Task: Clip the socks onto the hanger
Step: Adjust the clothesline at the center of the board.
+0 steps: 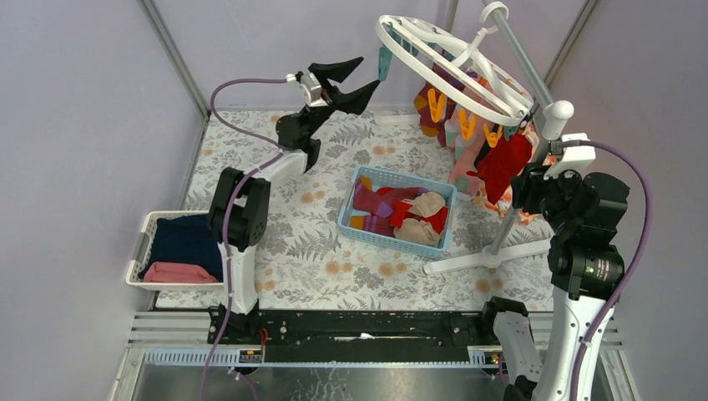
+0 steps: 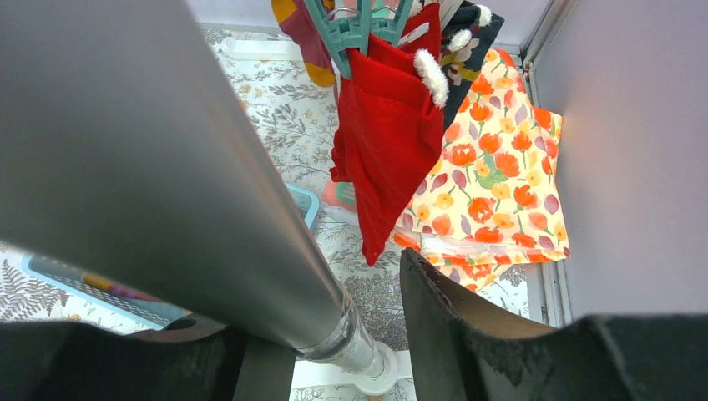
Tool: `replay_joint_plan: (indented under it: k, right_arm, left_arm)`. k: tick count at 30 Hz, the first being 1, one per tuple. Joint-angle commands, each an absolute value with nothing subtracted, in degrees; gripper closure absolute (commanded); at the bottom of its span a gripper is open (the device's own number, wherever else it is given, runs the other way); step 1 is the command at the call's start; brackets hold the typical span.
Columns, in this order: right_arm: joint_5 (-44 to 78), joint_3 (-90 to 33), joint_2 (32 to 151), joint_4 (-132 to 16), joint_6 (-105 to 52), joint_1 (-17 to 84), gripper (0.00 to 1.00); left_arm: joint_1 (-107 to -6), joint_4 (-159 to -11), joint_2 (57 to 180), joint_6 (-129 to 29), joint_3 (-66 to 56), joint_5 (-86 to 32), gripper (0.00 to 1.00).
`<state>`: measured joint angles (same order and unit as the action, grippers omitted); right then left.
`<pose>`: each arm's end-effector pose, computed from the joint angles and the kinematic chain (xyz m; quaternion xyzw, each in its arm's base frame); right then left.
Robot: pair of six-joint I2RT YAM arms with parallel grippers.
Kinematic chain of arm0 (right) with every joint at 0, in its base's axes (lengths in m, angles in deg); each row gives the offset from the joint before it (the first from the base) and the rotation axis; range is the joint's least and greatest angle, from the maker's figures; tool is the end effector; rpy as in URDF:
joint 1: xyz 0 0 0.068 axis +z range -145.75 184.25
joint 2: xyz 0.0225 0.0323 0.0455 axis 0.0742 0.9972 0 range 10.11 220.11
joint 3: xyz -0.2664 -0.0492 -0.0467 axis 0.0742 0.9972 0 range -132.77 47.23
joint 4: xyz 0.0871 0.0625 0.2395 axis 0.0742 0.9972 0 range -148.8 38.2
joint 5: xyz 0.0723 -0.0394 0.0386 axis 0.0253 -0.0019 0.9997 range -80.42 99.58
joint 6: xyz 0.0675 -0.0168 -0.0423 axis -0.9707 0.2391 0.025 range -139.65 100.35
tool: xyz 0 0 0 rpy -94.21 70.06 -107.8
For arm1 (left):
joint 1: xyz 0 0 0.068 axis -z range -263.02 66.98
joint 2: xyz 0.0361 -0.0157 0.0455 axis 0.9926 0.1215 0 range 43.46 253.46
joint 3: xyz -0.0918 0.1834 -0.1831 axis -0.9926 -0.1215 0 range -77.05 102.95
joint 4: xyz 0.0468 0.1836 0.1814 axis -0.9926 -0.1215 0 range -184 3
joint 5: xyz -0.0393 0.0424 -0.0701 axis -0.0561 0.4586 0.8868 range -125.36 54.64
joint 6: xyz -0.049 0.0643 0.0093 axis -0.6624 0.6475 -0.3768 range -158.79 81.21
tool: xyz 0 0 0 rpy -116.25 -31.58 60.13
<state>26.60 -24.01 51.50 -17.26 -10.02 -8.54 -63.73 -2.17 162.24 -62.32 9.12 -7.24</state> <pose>0.1435 -0.0115 0.4353 -0.0722 0.7692 -0.0089 0.6349 0.4336 -0.1870 0.3725 0.2182 0.3223 -0.4083 0.8258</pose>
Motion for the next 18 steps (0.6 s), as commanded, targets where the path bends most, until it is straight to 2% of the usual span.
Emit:
replay_joint_plan:
  k: [1,7,14,18]
  right_arm:
    - [24.83,-23.97,50.93,-19.07,-4.18,-8.93,0.49]
    - [26.45,-23.59,51.57,-19.46,-4.01,-8.93,0.49]
    - [27.76,-23.04,52.01,-19.87,-4.26,-8.93,0.48]
    - [27.95,-23.24,52.04,-19.66,-4.36,-8.93,0.49]
  left_arm:
    - [-64.66,-2.69,160.03,-46.03,10.86,1.94,0.27]
    - [-67.27,0.02,162.61,-51.75,20.12,9.18,0.28]
    - [-66.63,-7.67,165.33,-51.19,31.16,10.47,0.31]
    - [-63.96,-15.99,166.38,-44.87,35.13,10.81,0.33]
